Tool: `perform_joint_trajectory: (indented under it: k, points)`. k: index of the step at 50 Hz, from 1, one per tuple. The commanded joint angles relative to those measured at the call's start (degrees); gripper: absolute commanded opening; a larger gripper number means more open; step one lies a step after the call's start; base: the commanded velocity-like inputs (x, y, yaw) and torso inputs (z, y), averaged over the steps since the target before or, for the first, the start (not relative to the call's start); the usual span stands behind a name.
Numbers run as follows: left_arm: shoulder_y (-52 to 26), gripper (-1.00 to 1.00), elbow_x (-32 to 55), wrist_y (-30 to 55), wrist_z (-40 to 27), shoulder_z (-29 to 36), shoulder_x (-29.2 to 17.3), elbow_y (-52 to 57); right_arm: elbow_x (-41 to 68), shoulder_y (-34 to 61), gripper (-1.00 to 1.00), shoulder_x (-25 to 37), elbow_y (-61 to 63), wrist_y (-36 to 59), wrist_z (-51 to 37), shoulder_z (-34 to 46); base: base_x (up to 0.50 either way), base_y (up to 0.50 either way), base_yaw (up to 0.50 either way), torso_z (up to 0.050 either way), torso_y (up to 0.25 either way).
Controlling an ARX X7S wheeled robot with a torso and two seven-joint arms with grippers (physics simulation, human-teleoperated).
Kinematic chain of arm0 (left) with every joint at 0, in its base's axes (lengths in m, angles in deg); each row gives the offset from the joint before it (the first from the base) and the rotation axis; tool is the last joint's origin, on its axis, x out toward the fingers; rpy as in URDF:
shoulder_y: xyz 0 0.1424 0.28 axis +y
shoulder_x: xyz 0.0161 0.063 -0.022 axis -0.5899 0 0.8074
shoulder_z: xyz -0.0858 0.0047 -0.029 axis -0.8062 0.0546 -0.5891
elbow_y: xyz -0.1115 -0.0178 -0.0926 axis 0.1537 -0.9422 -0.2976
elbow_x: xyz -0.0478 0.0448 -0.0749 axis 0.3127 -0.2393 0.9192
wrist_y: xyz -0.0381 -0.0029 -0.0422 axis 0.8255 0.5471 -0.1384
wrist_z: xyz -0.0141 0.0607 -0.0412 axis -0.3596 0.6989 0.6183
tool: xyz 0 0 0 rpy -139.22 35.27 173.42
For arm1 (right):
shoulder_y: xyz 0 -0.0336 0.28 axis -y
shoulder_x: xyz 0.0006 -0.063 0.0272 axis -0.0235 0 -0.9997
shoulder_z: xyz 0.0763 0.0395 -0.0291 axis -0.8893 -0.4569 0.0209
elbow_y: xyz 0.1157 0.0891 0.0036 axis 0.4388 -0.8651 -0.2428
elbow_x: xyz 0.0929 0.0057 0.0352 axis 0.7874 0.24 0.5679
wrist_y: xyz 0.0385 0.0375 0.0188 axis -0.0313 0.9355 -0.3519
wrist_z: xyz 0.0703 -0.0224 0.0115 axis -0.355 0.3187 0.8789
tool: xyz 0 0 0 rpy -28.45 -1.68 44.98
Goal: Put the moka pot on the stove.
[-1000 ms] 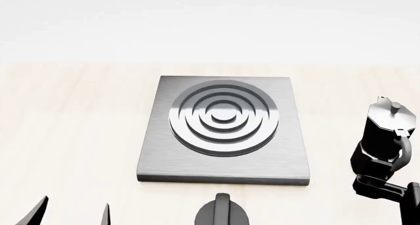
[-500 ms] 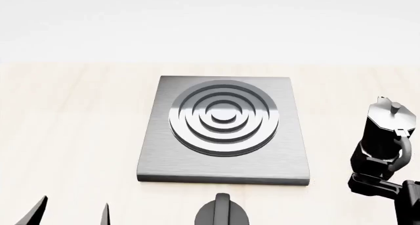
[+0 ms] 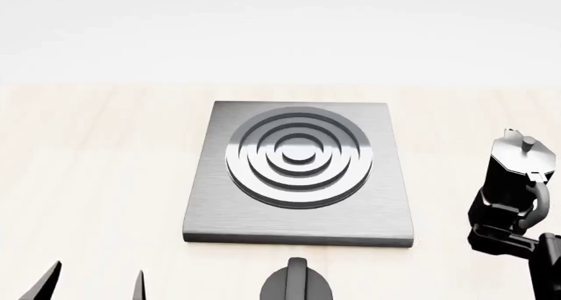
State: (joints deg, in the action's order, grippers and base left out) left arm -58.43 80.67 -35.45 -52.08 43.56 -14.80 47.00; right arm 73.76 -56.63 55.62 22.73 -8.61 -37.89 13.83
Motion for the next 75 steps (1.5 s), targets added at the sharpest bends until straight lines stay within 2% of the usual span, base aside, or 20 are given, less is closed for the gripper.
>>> perform_joint_trajectory:
  k: [1,15,27,40,48,75]
  points:
    - [-0.04,1.00,-0.06,-0.14,-0.27,0.09,-0.05,-0.06,-0.85,2.87,1.00,-0.14,-5.26,-1.12,1.77,0.64,0.00,0.00,0.00,0.000,0.000]
    - [-0.11,1.00,-0.10,-0.49,-0.39,0.27,-0.14,-0.19,-1.74,6.16,1.00,-0.25,-10.90,-1.71,3.53,1.44,0.00,0.00,0.00,0.000,0.000]
    - [-0.14,1.00,-0.20,-0.45,-0.69,0.39,-0.23,-0.18,-4.09,12.22,1.00,-2.18,-25.35,-7.97,6.98,2.24,0.00,0.00,0.00,0.000,0.000]
    - [-0.19,1.00,-0.11,-0.37,-0.81,0.54,-0.33,-0.14,-5.08,15.19,1.00,-2.85,-31.31,-10.83,8.58,2.61,0.00,0.00,0.00,0.000,0.000]
    - [-0.21,1.00,-0.11,-0.52,-0.97,0.59,-0.35,-0.20,-5.09,15.20,1.00,-2.75,-31.72,-10.96,8.54,2.50,0.00,0.00,0.00,0.000,0.000]
    - [-0.28,1.00,-0.13,-0.42,-1.47,0.84,-0.53,-0.16,-3.97,12.93,1.00,-1.00,-22.95,-1.62,6.55,3.17,0.00,0.00,0.00,0.000,0.000]
